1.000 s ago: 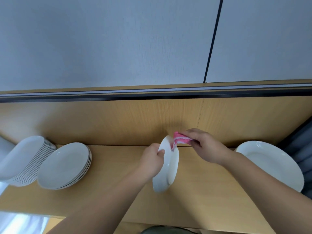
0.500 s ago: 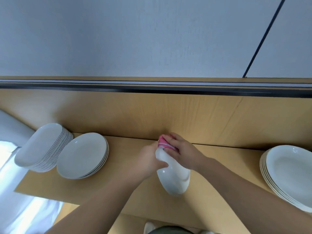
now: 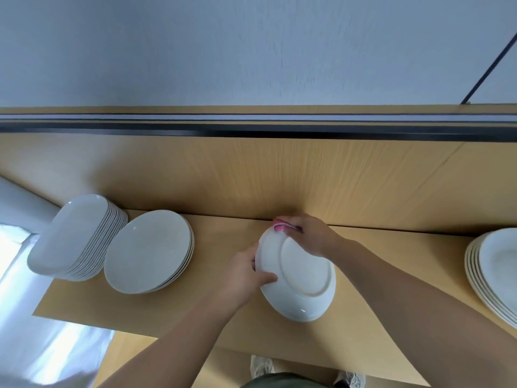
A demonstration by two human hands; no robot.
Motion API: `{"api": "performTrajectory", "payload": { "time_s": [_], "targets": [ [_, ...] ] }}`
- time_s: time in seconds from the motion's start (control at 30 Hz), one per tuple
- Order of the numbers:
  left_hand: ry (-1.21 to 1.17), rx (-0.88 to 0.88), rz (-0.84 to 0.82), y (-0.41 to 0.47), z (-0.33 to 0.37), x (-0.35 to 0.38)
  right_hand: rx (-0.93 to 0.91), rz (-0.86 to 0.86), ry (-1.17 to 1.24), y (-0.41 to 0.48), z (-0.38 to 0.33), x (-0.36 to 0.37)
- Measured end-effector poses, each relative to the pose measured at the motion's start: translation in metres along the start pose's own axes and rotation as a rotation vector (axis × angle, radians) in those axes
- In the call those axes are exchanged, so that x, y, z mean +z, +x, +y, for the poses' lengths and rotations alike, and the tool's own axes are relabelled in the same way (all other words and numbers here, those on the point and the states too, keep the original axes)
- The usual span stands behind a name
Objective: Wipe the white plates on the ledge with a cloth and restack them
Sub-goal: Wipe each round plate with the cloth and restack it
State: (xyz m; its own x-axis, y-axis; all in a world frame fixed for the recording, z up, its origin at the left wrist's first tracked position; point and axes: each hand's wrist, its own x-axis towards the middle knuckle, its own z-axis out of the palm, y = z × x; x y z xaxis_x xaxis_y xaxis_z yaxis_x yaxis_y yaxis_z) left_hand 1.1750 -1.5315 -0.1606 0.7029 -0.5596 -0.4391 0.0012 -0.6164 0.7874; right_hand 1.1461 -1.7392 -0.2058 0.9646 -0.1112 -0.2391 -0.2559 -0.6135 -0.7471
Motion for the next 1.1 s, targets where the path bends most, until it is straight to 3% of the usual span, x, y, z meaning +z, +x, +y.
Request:
{"api": "performTrajectory", "payload": {
  "time_s": [0.17, 0.6, 0.83, 1.1],
  "targets": [
    [-0.069, -0.022, -0.014, 0.004, -0.011, -0.001, 0.112, 0.025, 0.034, -0.008, 0.025, 0.005],
    [-0.042, -0.027, -0.086, 0.013, -0.020, -0.004, 0.268, 0.361, 0.307, -0.073, 0.063, 0.046],
    [0.098, -0.033, -0.198, 0.021, -0.021, -0.004, 0.104, 0.193, 0.216, -0.061, 0.057, 0.023],
    [-0.081, -0.085, -0.178, 0.020, -0.028, 0.000, 0.055, -0.016, 0.057, -0.035, 0.044, 0.003]
  ]
}}
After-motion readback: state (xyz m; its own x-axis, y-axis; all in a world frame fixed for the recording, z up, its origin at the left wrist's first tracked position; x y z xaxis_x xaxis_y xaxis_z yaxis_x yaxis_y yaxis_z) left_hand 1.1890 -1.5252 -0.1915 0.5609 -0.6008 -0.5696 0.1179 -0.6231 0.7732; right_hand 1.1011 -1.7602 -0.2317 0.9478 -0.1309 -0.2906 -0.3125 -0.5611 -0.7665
